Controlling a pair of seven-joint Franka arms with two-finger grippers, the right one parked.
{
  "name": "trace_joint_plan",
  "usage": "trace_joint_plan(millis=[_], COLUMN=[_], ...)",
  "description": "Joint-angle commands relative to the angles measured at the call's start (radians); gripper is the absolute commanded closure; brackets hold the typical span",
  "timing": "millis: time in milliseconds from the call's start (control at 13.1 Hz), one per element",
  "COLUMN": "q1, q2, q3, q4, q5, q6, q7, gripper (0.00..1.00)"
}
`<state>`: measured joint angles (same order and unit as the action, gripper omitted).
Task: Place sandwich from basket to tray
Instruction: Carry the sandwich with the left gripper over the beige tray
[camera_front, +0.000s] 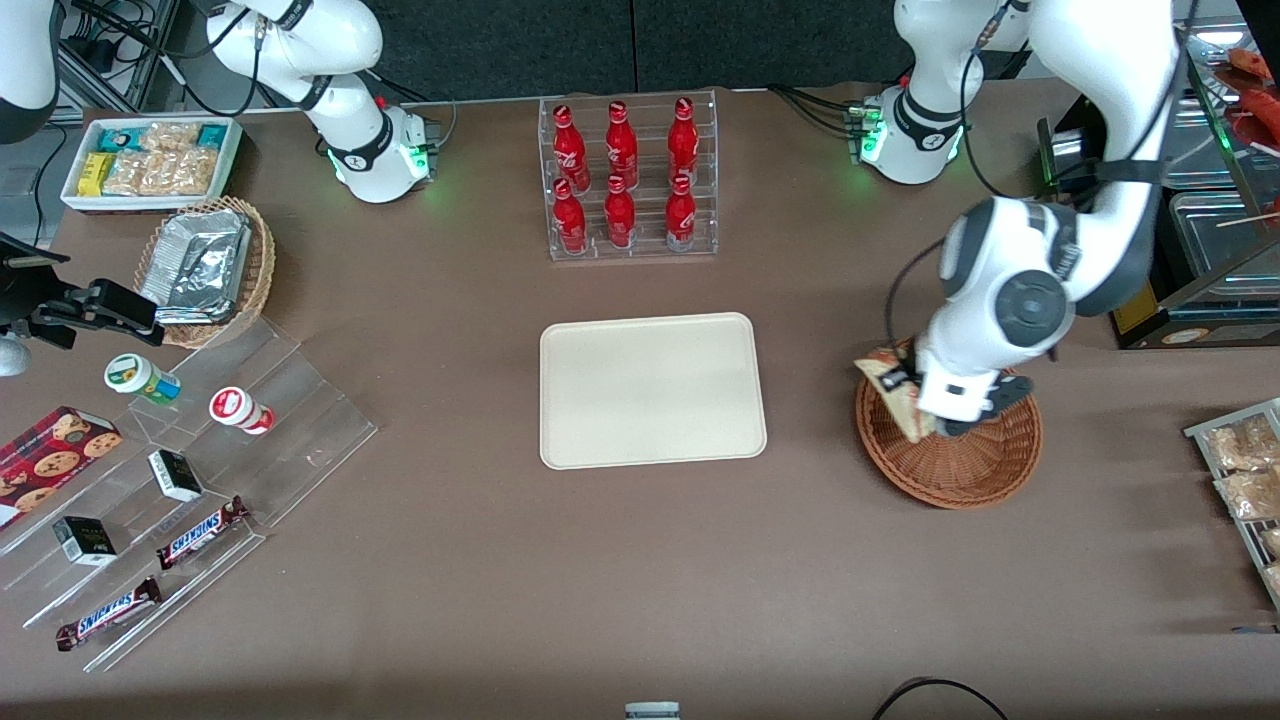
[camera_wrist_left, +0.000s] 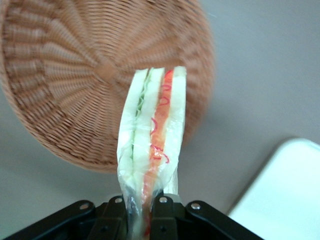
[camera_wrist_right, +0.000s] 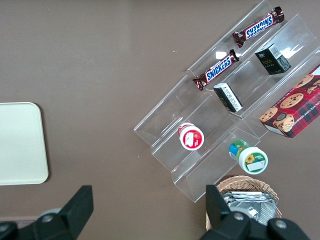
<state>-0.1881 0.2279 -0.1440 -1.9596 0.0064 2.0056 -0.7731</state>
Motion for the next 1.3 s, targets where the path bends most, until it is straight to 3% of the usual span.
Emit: trace_joint_plan(millis=[0, 611, 1221], q1=[-0.111, -0.323, -0.425], q2=[0.021, 0.249, 0.364], q3=[0.009, 0.003, 0.004], q4=[0.048, 0.306, 0.343], q5=[0.006, -0.055, -0.049], q6=[-0.025, -0.010, 0.133], q7=[-0.008, -0.006, -0.043], gripper=[1.00, 1.00, 1.00])
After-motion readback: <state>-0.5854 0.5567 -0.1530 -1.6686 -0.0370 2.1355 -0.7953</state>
